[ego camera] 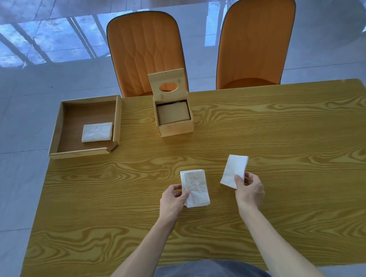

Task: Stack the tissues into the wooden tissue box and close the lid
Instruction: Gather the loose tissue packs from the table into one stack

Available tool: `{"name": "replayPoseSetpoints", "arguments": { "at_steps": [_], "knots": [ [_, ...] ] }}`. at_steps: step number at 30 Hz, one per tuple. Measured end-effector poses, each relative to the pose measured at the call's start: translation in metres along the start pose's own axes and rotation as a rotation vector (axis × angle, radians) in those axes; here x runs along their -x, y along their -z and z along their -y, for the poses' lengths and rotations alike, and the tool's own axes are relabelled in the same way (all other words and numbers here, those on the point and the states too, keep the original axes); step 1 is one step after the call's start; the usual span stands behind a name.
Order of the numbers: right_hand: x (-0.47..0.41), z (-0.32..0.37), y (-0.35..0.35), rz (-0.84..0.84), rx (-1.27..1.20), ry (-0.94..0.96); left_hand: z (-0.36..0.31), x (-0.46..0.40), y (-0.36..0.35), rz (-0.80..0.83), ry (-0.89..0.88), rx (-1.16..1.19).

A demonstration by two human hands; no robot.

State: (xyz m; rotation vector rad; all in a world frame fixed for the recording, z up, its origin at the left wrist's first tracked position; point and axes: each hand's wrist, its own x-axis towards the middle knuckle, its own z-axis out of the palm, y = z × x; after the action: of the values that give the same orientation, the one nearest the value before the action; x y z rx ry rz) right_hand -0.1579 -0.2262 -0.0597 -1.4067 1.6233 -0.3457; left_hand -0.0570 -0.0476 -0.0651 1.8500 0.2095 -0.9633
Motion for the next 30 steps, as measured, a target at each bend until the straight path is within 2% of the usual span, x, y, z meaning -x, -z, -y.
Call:
{"name": "replayPoseSetpoints", "arguments": {
  "at_steps": [5,9,12,18,30],
  "knots": [
    [0.016,-0.004,-0.002,0.256,-0.319,-0.079,0.002,0.000,0.003,0.005,0.030,0.065],
    [0.028,-0.010,-0.005,0.505,-0.301,-0.042,0.002,0.003,0.004,0.001,0.038,0.096],
    [0.035,-0.012,-0.010,0.595,-0.244,-0.006,0.003,0.005,0.005,0.007,0.043,0.110],
    [0.044,-0.015,-0.022,0.634,-0.160,0.011,0.006,0.005,0.009,0.024,0.051,0.123],
    [0.051,-0.018,-0.032,0.479,0.252,0.232,-0.001,0.011,0.009,0.027,0.086,0.165]
  ]
}}
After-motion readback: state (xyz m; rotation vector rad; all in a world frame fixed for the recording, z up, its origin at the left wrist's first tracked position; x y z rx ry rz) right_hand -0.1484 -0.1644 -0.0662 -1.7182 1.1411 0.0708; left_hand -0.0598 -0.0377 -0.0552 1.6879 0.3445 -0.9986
